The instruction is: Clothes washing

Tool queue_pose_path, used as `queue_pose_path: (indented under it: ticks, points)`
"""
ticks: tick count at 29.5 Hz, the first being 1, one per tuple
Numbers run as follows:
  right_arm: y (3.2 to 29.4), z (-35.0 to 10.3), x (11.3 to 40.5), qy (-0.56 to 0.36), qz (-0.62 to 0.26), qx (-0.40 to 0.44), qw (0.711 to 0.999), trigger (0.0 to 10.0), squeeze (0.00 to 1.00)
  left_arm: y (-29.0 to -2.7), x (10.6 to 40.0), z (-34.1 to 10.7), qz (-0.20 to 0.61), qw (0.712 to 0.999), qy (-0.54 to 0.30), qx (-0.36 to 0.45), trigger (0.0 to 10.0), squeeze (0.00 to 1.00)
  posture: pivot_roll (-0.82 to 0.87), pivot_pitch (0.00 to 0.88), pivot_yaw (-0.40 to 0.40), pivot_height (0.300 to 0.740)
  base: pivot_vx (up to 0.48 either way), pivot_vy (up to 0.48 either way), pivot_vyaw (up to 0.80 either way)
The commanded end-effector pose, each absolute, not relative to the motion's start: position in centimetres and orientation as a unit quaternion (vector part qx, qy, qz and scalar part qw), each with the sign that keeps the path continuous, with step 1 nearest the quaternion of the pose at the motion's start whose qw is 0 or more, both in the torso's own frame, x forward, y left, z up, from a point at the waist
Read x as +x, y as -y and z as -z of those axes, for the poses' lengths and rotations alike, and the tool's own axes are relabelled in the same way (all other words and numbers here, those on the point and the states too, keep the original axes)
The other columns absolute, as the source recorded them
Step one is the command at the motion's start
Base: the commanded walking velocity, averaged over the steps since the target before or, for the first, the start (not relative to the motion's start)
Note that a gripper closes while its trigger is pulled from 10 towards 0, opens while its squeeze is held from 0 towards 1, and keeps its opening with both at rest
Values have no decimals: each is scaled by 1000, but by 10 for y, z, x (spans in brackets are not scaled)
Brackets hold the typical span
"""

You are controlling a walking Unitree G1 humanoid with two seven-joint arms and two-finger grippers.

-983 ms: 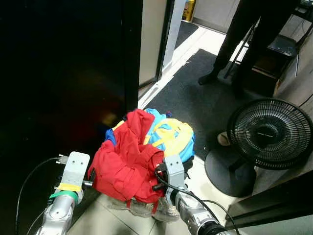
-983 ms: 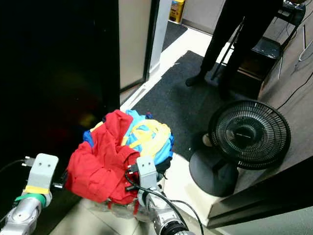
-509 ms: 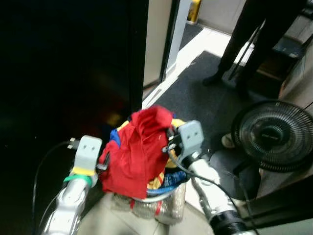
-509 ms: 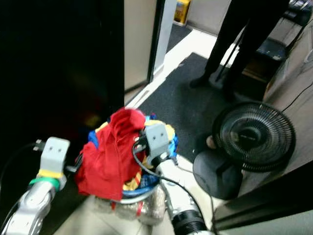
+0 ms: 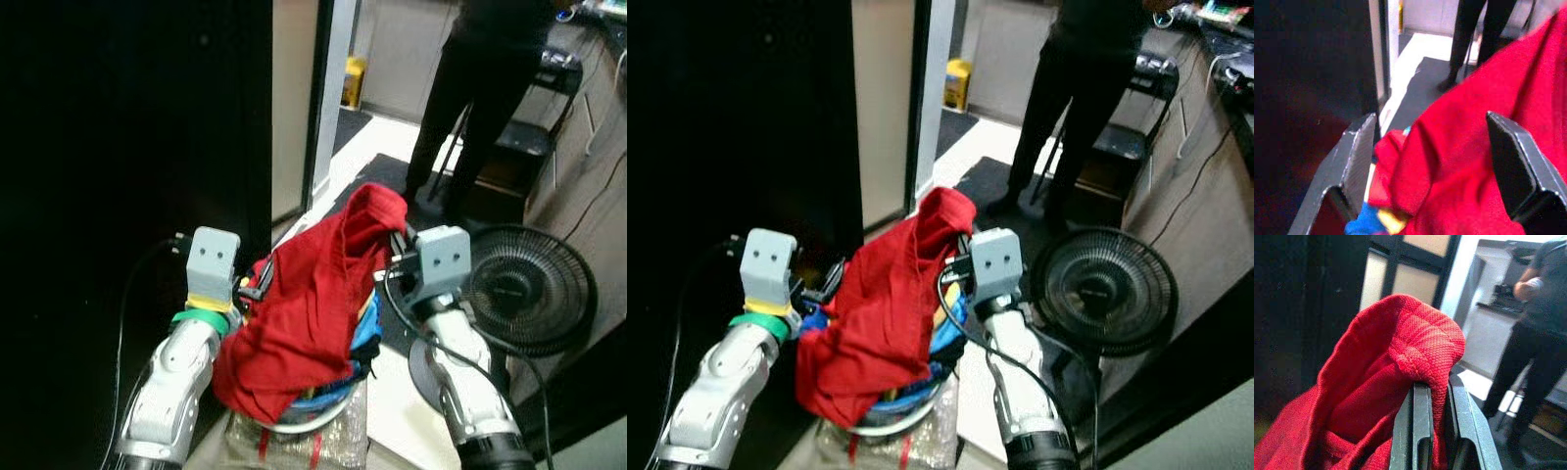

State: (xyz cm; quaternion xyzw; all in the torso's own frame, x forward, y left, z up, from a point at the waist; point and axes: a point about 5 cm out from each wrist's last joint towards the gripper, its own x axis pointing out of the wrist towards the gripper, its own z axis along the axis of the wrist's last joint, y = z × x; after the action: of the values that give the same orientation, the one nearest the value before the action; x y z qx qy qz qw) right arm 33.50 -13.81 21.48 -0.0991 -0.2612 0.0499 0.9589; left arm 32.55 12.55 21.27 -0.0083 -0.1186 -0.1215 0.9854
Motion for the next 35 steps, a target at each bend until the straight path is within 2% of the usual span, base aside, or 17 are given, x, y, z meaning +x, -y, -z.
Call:
queue_pose_path:
  ticks: [1,5,14,35]
  points:
    - [145,-207,329,247,-26,-105,963,10000,0,-121,323,-223,133,983,127,-30,10000,0,-42,0,27,740,0,0,0]
    - [147,-194,329,226,-28,-101,969,10000,0,-117,325,-238,140,979,140,-47,10000,0,-45,0,35,740,0,0,0]
    - [133,-210,340,248,-41,-83,964,10000,0,-121,329,-260,133,976,174,-15,10000,0,-41,0,44,740,0,0,0]
    - [126,-199,339,225,-47,-81,970,10000,0,-127,327,-260,115,980,163,-14,10000,0,-20,13,46,740,0,0,0]
